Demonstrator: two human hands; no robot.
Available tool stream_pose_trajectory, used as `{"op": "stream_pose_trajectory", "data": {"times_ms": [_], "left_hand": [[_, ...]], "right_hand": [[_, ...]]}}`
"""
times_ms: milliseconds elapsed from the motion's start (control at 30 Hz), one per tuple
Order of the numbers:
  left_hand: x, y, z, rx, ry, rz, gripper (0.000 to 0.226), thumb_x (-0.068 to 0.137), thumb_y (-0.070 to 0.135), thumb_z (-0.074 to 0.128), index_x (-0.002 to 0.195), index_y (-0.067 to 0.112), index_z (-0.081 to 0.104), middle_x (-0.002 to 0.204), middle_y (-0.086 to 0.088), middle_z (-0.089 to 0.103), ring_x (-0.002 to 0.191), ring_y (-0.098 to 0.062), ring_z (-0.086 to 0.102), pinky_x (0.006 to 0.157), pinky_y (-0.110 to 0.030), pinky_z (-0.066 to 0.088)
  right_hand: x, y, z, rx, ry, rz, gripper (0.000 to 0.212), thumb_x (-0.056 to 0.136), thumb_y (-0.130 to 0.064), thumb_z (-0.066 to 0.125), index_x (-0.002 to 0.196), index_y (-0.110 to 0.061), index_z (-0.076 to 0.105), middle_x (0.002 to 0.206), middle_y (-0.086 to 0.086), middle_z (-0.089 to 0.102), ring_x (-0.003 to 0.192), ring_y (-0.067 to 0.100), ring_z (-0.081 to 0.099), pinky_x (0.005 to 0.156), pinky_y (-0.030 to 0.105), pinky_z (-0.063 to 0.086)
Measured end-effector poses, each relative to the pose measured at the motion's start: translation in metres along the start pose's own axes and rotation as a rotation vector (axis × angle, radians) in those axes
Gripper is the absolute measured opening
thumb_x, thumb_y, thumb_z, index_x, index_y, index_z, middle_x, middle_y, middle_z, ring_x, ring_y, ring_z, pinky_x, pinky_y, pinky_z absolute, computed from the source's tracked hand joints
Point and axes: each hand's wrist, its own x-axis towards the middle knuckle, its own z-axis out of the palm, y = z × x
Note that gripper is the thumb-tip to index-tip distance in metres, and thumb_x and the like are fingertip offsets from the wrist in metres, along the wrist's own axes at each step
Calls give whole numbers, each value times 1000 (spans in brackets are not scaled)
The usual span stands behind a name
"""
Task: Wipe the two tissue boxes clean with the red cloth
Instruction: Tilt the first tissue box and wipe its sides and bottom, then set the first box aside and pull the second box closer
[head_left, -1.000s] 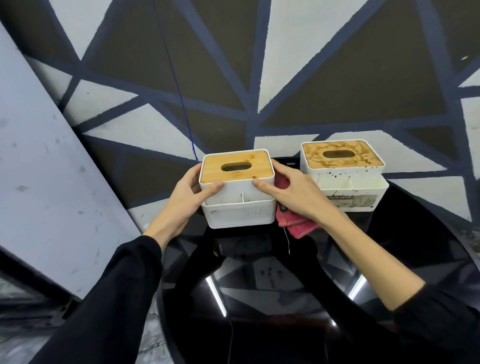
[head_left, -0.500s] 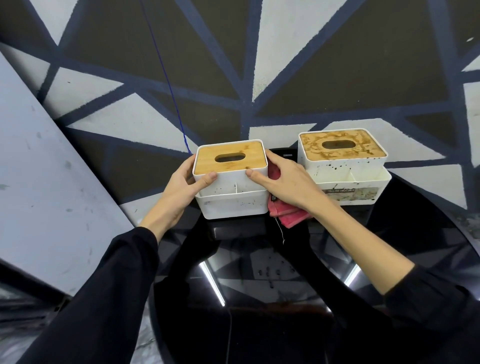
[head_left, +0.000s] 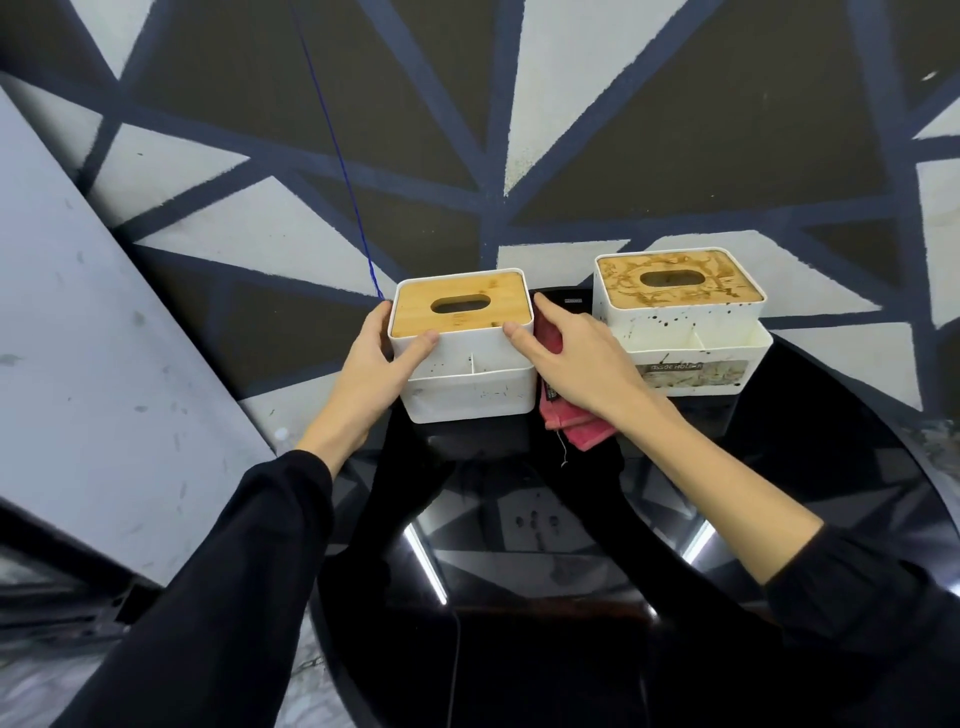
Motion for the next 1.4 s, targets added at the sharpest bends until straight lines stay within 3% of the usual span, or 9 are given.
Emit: {"op": "stream_pose_trajectory", "data": {"times_ms": [100,200,300,500,767,900,1000,1100,1400], "left_hand": [[-12,-1,7,133,128,12,77,98,47,72,161,24,33,152,8,41,138,-10,44,115,-31,43],[-32,-1,21,253,257,102,75,96,47,73,158,27,35,151,3,33,137,-9,25,117,-39,34],[-55,7,39,304,314,244,65,96,44,72,151,26,42,147,4,35,138,-11,25,117,-41,37],[-85,38,80,244,146,380,45,99,33,70,141,28,53,139,15,47,135,-6,39,110,-17,32],[-82,73,145,210,-75,318,63,101,40,70,154,21,42,149,11,42,137,-3,43,113,-21,38],[-68,78,170,290,-129,327,77,99,42,72,160,20,32,156,7,34,140,0,35,114,-23,33],[-54,80,182,294,-143,281,86,95,44,76,161,20,27,156,3,32,143,-6,34,113,-24,31],[-43,79,189,267,-159,219,97,90,45,80,163,19,22,160,1,30,151,-12,32,120,-29,32],[-15,60,193,280,-175,104,126,76,60,88,168,17,12,171,0,26,155,-15,31,126,-42,35]], "right_hand": [[-10,4,-3,49,43,-6,77,98,-70,47,160,-25,39,148,7,60,141,25,47,107,46,46],[-26,7,-12,91,73,-14,75,97,-69,53,158,-27,43,144,3,63,134,21,54,106,40,48],[-47,12,-25,125,94,-11,70,96,-65,59,155,-31,47,144,-4,62,134,16,54,104,31,46],[-86,24,-59,202,149,12,64,92,-62,66,148,-34,56,135,-20,64,130,3,55,106,23,43],[-110,60,-115,163,229,120,68,92,-57,70,152,-32,52,140,-6,63,109,-3,51,72,-8,35],[-112,81,-139,198,175,173,75,88,-63,70,154,-34,48,145,-7,60,120,5,54,86,16,42],[-108,99,-152,179,142,191,76,87,-63,70,154,-34,48,136,-10,63,117,9,57,79,14,44],[-99,119,-161,118,140,234,91,84,-65,72,160,-28,39,148,1,57,131,17,54,98,30,48],[-51,159,-175,-162,79,307,120,63,-91,66,161,-32,33,160,-1,47,145,28,46,110,55,47]]}}
